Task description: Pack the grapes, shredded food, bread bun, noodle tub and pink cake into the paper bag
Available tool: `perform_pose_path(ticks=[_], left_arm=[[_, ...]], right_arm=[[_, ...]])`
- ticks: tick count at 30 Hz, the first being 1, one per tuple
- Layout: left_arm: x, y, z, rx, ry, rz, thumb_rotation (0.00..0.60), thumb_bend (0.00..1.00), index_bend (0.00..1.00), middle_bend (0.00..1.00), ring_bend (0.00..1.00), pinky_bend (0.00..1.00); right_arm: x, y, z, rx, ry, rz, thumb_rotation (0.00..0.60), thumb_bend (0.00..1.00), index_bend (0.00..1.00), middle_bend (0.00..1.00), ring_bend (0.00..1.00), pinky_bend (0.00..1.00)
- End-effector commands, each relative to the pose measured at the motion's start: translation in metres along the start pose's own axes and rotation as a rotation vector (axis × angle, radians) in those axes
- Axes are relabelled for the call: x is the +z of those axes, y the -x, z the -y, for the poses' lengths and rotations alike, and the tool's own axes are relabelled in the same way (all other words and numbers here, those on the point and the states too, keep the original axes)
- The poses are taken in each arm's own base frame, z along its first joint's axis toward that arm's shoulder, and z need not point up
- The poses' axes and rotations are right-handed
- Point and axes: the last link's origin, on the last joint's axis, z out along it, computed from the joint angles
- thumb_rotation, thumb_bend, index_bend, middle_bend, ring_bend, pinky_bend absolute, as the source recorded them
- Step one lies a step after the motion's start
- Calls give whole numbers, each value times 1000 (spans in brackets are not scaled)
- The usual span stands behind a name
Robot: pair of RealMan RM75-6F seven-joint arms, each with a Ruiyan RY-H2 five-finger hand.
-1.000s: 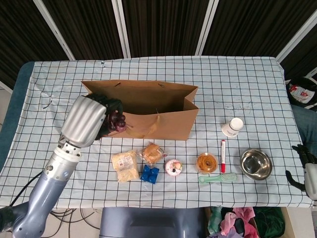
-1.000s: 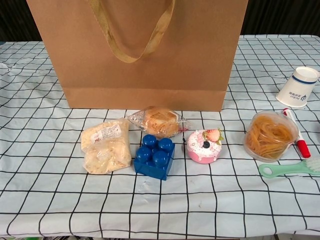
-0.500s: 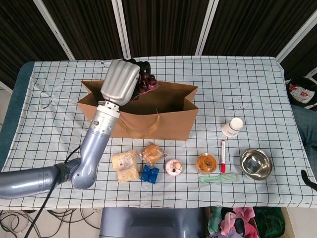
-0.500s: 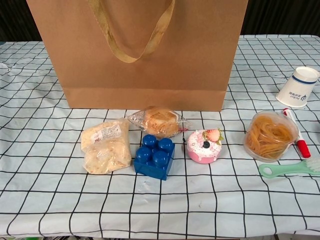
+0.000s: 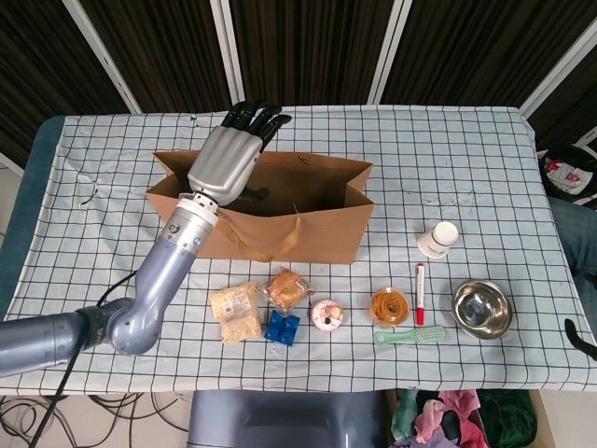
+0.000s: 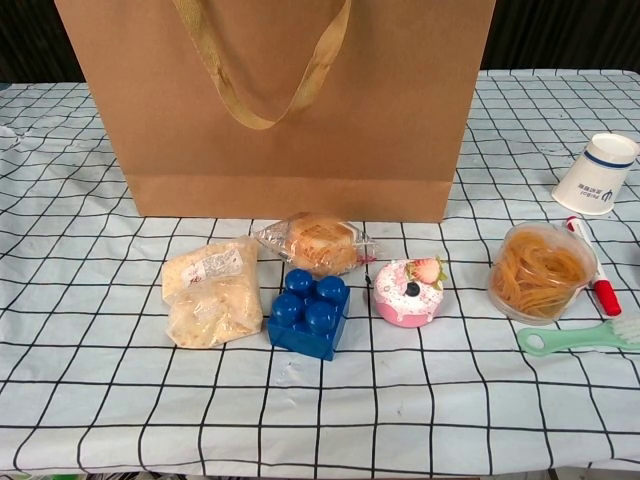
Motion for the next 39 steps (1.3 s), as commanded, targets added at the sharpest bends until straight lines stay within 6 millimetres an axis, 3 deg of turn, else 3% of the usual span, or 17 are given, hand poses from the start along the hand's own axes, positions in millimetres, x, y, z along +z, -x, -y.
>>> perform_pose_path(ticks=[1, 5, 10, 13, 15, 20, 23, 27, 34, 39], left_arm=[[-34, -21, 8, 52, 24, -58, 600, 26, 129, 100, 0, 80], [-94, -33, 32, 90, 13, -126, 600, 47, 141, 103, 0, 107], [-167, -22, 68, 47, 7, -99, 600, 60, 207, 109, 0, 127], [-210, -1, 95, 20, 32, -77, 600, 60, 201, 114, 0, 129], [-247, 24, 120, 8, 50, -24, 600, 61, 197, 117, 0, 129], [-295, 72, 157, 14, 58, 70, 600, 60, 191, 122, 0, 131], [-308, 96, 165, 5, 59, 119, 600, 61, 191, 124, 0, 132], [-302, 120, 160, 19, 103, 169, 600, 61, 180, 133, 0, 138], [-263, 170, 120, 123, 239, 303, 600, 63, 148, 136, 0, 138], [-243, 190, 102, 166, 252, 354, 600, 64, 142, 136, 0, 136]], right_arm=[[0, -1, 0, -8, -2, -10, 600, 292, 157, 115, 237, 274], [-1, -1, 3, -10, -2, -25, 600, 292, 157, 115, 237, 274], [-4, -3, 6, -11, -7, -37, 600, 291, 157, 115, 237, 274], [-5, -4, 8, -13, -13, -42, 600, 292, 157, 115, 237, 274], [-6, -3, 9, -18, -14, -41, 600, 292, 157, 115, 237, 274], [-6, 0, 8, -26, -1, -29, 600, 292, 157, 115, 237, 274], [-5, 1, 8, -27, 5, -29, 600, 293, 157, 115, 237, 274], [-5, 1, 8, -26, 5, -27, 600, 295, 157, 115, 237, 274], [-5, -1, 6, -20, 13, -33, 600, 296, 157, 115, 237, 274], [-6, -2, 3, -17, 20, -31, 600, 296, 157, 115, 237, 274]])
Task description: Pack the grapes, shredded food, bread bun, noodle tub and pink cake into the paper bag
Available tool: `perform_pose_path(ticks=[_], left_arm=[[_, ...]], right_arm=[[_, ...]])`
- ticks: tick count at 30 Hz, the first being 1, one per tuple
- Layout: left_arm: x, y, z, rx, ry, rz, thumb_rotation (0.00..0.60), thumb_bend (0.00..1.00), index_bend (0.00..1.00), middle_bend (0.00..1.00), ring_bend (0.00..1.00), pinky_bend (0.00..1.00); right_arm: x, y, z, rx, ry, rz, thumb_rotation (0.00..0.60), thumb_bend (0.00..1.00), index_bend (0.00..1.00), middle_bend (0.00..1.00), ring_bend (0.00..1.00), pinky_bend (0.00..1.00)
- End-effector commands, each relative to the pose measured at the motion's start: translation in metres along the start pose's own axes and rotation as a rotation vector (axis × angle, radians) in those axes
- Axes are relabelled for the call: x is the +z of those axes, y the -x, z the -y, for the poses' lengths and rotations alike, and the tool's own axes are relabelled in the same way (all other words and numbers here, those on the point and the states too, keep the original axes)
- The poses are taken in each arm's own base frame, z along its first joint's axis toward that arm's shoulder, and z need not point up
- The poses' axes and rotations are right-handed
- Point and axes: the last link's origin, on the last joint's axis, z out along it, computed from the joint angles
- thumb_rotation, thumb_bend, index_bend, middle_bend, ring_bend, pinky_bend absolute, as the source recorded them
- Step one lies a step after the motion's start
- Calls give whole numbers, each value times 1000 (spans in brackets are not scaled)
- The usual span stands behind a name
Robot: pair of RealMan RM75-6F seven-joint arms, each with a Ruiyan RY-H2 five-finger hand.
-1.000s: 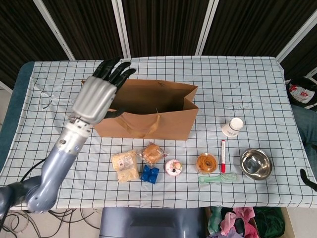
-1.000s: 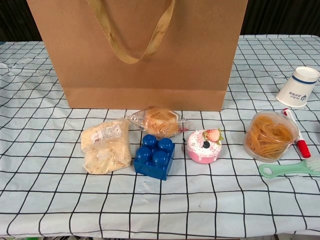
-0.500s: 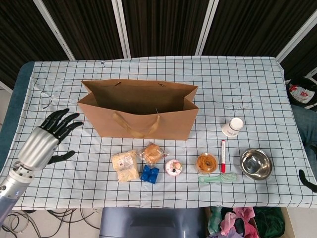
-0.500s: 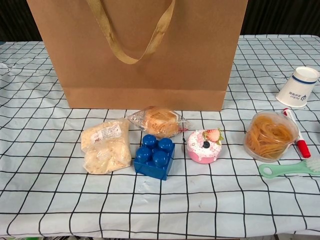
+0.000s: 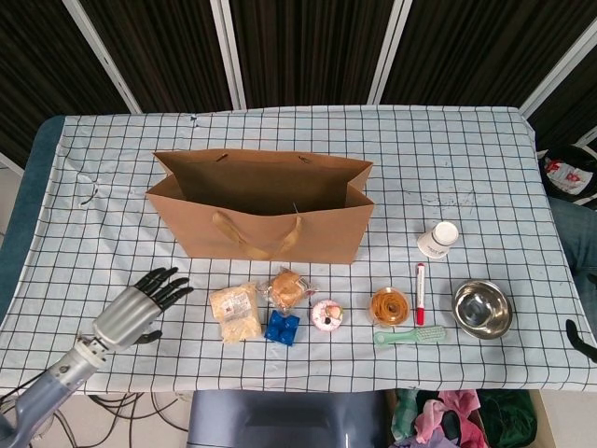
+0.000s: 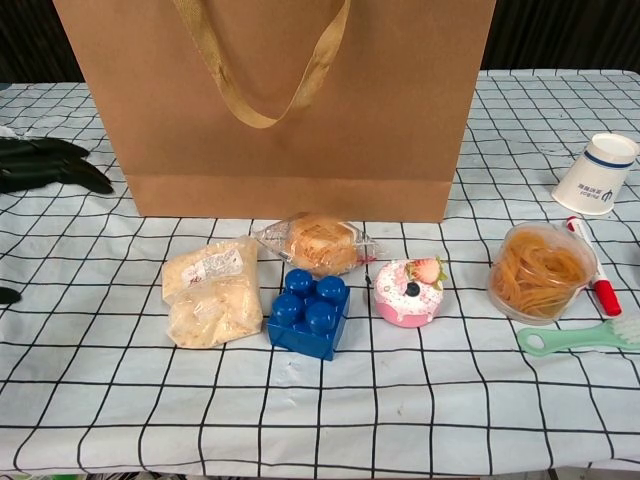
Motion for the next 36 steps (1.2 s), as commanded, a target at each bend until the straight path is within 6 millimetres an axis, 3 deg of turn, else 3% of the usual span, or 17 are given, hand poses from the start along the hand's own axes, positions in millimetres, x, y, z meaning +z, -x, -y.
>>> perform_pose_path(ticks=[1, 12, 22, 36], left_arm=[[33, 9, -21, 34, 46, 52, 600, 64, 141, 136, 0, 136], [78, 20, -49, 77, 109, 22, 600, 68, 138, 136, 0, 127], [86, 29, -49, 85, 102, 82, 600, 78, 139, 136, 0, 126], [101, 26, -61, 34, 142, 38, 600, 122, 169, 140, 0, 125]], right_arm=[[0, -1, -1, 1, 3, 0, 600, 297, 157, 115, 237, 274], [-2, -3, -4, 5, 11, -5, 600, 298, 157, 115, 236, 274], [-1, -2, -5, 5, 12, 7, 600, 297, 157, 115, 236, 274], [0, 2, -3, -2, 1, 30, 600, 299, 157, 115, 236, 274]])
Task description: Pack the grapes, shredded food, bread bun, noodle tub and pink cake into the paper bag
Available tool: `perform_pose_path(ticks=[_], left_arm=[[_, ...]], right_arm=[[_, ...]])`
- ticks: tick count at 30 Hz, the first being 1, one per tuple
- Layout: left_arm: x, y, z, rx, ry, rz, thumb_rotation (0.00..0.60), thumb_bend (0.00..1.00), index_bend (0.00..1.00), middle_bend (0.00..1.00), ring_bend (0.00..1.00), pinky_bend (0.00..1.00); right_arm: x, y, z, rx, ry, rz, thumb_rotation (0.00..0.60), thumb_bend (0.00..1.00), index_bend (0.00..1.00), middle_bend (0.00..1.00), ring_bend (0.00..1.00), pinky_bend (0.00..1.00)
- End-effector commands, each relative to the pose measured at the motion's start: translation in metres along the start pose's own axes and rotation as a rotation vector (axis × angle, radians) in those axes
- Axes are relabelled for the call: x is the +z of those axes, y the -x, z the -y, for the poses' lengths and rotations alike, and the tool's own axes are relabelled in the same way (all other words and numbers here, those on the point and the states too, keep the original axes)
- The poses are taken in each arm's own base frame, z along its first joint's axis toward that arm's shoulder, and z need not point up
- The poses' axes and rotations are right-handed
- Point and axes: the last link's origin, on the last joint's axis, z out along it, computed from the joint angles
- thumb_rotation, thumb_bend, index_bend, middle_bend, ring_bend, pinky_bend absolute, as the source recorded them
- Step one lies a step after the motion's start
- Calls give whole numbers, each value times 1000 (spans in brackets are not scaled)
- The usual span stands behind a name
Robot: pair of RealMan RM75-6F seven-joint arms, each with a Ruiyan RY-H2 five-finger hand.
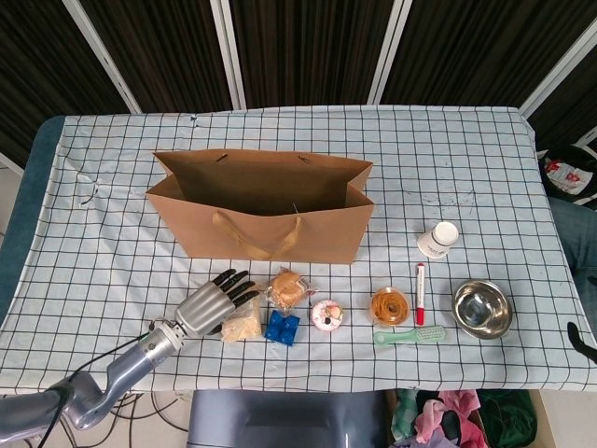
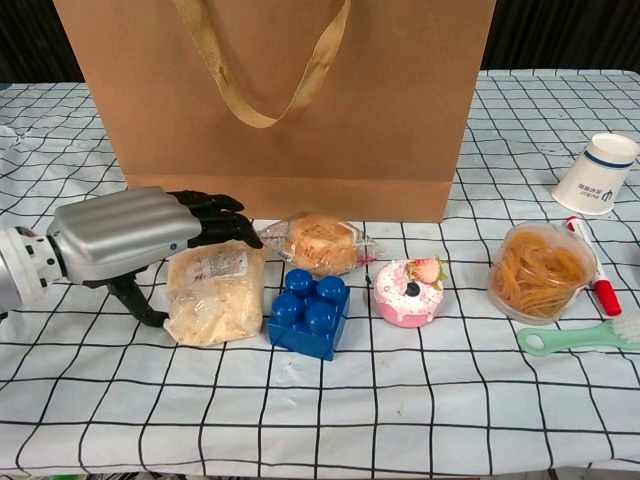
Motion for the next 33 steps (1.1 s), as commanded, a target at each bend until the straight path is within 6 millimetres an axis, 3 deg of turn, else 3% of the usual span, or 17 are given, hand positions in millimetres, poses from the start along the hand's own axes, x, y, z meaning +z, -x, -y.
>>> perform_pose_path(ticks=[1, 17, 23, 33], left_arm=[[2, -2, -3, 3, 16, -7, 600, 123, 169, 140, 0, 125], [6, 1, -8, 68, 19, 46, 600, 282, 179, 191, 59, 145], [7, 1, -8, 86, 21, 46, 600, 373, 204, 274, 133, 176], [5, -3, -4, 119, -5, 10, 600, 410, 338, 442, 326, 365]], right_arm=[[0, 1, 0, -1, -1, 7, 600, 299, 157, 115, 236, 274], [0, 0, 0, 5, -4, 17, 600, 302, 157, 115, 244, 274], [0, 1, 1, 5, -8, 21, 600, 303, 157, 115, 248, 274], [0, -1, 1, 9, -8, 22, 600, 303, 157, 115, 248, 274]])
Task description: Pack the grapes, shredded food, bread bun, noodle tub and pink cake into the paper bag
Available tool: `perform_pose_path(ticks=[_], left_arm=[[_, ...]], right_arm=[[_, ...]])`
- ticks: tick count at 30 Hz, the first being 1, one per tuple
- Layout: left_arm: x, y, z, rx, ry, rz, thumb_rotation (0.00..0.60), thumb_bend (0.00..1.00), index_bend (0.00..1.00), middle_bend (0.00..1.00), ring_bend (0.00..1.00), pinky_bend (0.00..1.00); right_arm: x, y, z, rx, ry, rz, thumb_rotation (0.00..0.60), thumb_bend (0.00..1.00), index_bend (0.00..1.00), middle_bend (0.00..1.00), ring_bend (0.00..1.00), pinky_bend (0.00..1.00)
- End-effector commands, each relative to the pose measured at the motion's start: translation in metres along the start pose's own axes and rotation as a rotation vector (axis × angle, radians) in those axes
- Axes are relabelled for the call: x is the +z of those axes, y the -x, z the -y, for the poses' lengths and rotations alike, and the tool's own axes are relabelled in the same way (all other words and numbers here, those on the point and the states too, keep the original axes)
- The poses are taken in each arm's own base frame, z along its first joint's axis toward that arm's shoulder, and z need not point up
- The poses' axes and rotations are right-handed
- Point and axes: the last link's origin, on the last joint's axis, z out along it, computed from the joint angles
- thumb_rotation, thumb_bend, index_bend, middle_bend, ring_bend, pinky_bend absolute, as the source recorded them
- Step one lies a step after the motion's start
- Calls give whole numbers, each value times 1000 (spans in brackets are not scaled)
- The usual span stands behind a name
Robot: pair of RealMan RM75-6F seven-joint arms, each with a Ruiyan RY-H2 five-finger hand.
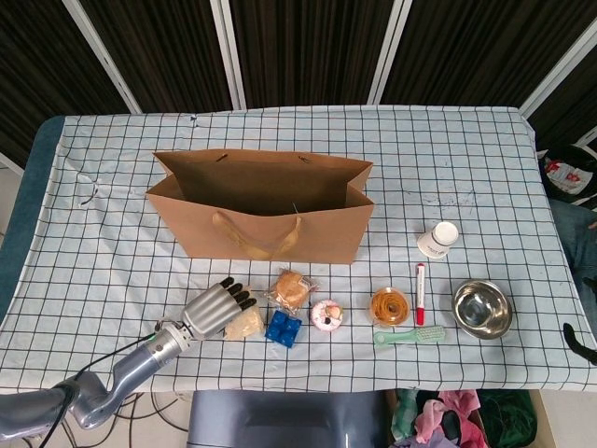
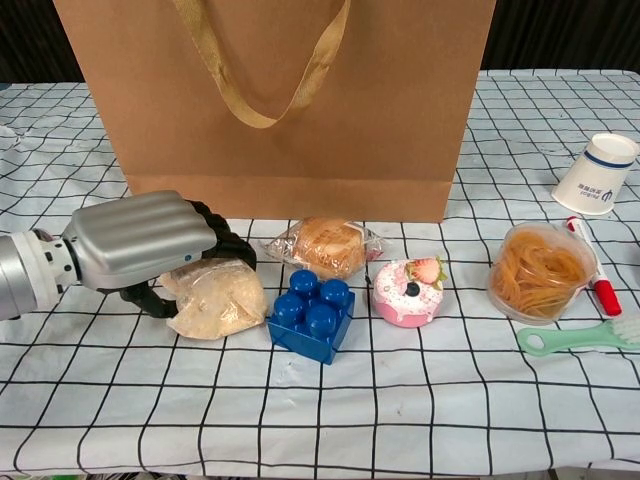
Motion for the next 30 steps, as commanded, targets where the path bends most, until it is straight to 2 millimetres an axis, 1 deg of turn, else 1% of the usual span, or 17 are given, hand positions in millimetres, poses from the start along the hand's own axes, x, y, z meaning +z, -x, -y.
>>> perform_pose_path(ticks=[1, 6, 11, 12, 14, 15, 17, 18, 20, 21, 23, 24, 26, 27, 30], left_arm=[[-1, -3, 3, 6, -15, -31, 600, 412, 344, 448, 331, 371], [-4, -9, 9, -2, -43, -77, 600, 441, 372, 471, 337, 378], [-10, -22, 18, -22, -73, -143, 600, 440, 379, 474, 341, 384], [-15, -34, 21, -27, -84, -194, 600, 440, 379, 473, 342, 384], [-22, -46, 22, -27, -85, -241, 600, 440, 380, 472, 341, 384], [-26, -58, 22, -25, -83, -285, 600, 441, 380, 472, 342, 384], [-32, -72, 21, -17, -78, -335, 600, 441, 380, 471, 341, 384], [-36, -86, 20, -11, -72, -381, 600, 441, 380, 470, 342, 384], [-42, -102, 17, -8, -61, -427, 600, 441, 380, 469, 341, 384], [-46, -116, 15, -11, -48, -471, 600, 441, 380, 469, 341, 384], [-50, -134, 12, -8, -35, -521, 600, 441, 382, 470, 342, 384], [-52, -146, 12, 4, -33, -556, 600, 441, 384, 471, 342, 384], [-54, -161, 12, 29, -35, -595, 600, 441, 388, 474, 341, 384], [-53, -173, 12, 44, -40, -625, 600, 441, 389, 475, 342, 384], [-46, -200, 15, 56, -57, -685, 600, 441, 389, 480, 341, 384]], right_arm=[[0, 0, 0, 2, 0, -1, 600, 303, 157, 115, 248, 274], [-1, -1, 0, 3, -2, -3, 600, 303, 157, 115, 249, 274], [-1, -1, 0, 3, -3, -3, 600, 303, 157, 115, 249, 274], [-1, -1, 0, 3, -4, -3, 600, 303, 157, 115, 249, 274], [-1, -1, 0, 4, -3, -2, 600, 303, 157, 115, 248, 274], [-1, -1, 0, 4, -2, -3, 600, 303, 157, 115, 249, 274], [0, -1, 0, 5, 0, -4, 600, 303, 157, 115, 248, 274], [-1, -2, -1, 6, 1, -5, 600, 303, 157, 115, 248, 274], [-1, -3, -1, 8, 3, -10, 600, 303, 157, 115, 249, 274], [-1, -3, -2, 10, 5, -14, 600, 303, 157, 115, 249, 274], [-1, -4, -3, 13, 7, -17, 600, 303, 157, 115, 249, 274], [-2, -5, -3, 14, 8, -19, 600, 303, 157, 115, 249, 274], [-2, -6, -3, 17, 9, -22, 600, 303, 157, 115, 248, 274], [-2, -6, -3, 18, 9, -23, 600, 303, 157, 115, 248, 274], [-2, -6, -3, 18, 7, -22, 600, 303, 157, 115, 248, 274]])
